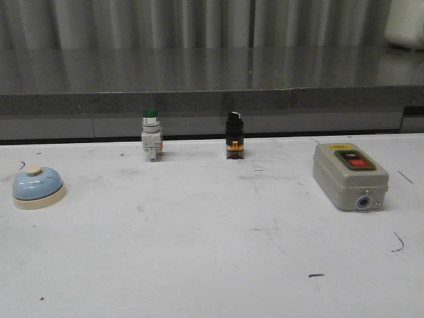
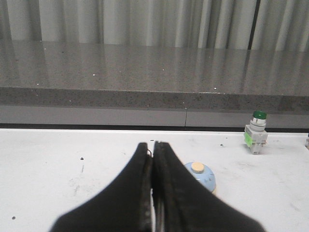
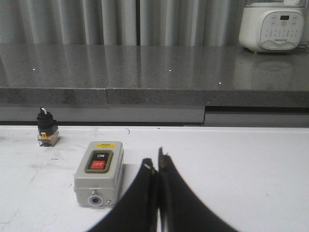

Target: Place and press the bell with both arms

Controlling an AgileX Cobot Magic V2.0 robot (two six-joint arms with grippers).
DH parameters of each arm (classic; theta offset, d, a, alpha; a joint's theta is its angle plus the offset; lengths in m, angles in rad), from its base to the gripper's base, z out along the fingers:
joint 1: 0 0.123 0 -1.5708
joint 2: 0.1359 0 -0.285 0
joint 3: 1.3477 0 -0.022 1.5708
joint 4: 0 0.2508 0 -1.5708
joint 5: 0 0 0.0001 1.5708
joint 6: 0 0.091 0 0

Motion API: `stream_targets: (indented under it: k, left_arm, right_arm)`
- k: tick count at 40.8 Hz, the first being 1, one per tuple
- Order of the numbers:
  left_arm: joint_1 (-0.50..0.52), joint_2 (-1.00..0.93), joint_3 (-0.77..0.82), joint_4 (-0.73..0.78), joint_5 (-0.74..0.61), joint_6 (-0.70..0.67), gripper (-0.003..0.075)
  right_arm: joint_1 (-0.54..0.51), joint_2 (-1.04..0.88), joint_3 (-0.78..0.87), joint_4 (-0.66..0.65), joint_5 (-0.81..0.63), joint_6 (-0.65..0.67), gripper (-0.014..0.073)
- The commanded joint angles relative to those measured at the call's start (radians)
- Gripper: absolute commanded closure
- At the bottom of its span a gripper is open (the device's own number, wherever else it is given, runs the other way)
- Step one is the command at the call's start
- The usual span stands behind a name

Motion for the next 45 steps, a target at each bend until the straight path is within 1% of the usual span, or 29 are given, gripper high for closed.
stream_targets:
  k: [1,34,37,43,45]
  left_arm:
    - [-0.007,-0.016,0.023,-0.007,-0.087,-0.004,0.074]
    - [-0.007,-0.016,0.023,-0.007,-0.087,-0.004,0.074]
    - [-0.007,-0.016,0.023,-0.007,-0.087,-0.004,0.074]
    - [-0.007,-0.016,0.004,-0.007,-0.189,-0.004,0.074]
    - [-0.007,-0.016,-0.023,-0.007,-0.194,-0.004,0.074]
  right_arm:
    - [-0.007,-0.017,-0.007,0.0,-0.08,0.001,0.0663]
    - [-0.007,-0.017,-0.007,0.0,-0.08,0.001,0.0663]
    - [-0.007,-0.017,-0.008,0.0,-0.099,0.001,0.0663]
    - [-0.007,-0.017,-0.049,0.0,-0.106,0.001,0.0663]
    - [-0.007,-0.017,-0.083,0.0,-0.088,0.001,0.0663]
